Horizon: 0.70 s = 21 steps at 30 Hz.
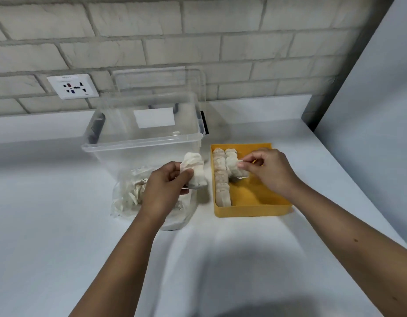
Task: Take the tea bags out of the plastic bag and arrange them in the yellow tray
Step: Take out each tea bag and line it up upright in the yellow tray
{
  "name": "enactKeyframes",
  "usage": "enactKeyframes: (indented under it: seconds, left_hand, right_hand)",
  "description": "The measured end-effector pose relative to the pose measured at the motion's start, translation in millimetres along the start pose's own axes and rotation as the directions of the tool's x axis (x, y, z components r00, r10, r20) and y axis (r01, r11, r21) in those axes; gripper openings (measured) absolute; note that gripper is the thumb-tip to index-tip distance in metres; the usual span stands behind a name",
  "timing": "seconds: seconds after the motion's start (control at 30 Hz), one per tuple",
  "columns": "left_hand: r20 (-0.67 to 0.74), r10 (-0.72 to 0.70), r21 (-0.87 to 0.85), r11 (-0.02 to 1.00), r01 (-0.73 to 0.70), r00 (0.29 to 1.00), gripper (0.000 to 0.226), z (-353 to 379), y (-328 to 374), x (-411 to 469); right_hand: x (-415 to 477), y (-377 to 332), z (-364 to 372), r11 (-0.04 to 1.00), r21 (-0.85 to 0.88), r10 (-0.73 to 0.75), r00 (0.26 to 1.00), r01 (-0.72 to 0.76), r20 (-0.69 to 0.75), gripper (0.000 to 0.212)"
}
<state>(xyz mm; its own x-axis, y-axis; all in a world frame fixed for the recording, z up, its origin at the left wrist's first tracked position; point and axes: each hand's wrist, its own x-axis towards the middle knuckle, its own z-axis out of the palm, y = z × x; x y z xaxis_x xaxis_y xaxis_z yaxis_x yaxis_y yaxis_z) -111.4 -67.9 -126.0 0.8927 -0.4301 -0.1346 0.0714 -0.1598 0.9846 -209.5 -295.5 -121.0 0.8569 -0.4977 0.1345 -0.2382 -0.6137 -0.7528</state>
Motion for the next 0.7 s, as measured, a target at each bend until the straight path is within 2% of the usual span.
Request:
enactKeyframes:
  seconds: [0.1,0.2,0.3,0.5,0.7]
  left_hand:
    - [0.028,-0.001,-0.011,1.0,0.001,1.0,0.007,13.0,-3.7,3.0]
    - [0.05,-0.013,0.009,1.0,0.013,0.999,0.008,18.7,-7.7,6.3]
    - [0.055,-0.031,0.026,0.999,0.029,0.998,0.008,21.1,-9.2,7.9]
    - [0.06,-0.066,0.041,0.997,0.064,0.996,0.008,22.4,-15.1,9.8]
    - [0.077,-0.099,0.023,0.995,0.097,0.992,0.008,25.1,-18.2,11.1]
  right_hand:
    - [2.5,18.7,0.7,0.992,-0.01,0.123,0.988,-0.123,0.093,0.012]
    - [8.9,32.6,8.4,0.939,0.098,0.295,0.92,-0.329,0.257,0.018]
    - [18.2,38.3,15.3,0.878,0.142,0.398,0.862,-0.457,0.313,0.021]
    - [34.5,48.4,27.5,0.893,0.03,0.429,0.87,-0.449,0.243,0.014]
    - [42.8,52.9,35.5,0.92,-0.008,0.385,0.904,-0.391,0.183,0.013]
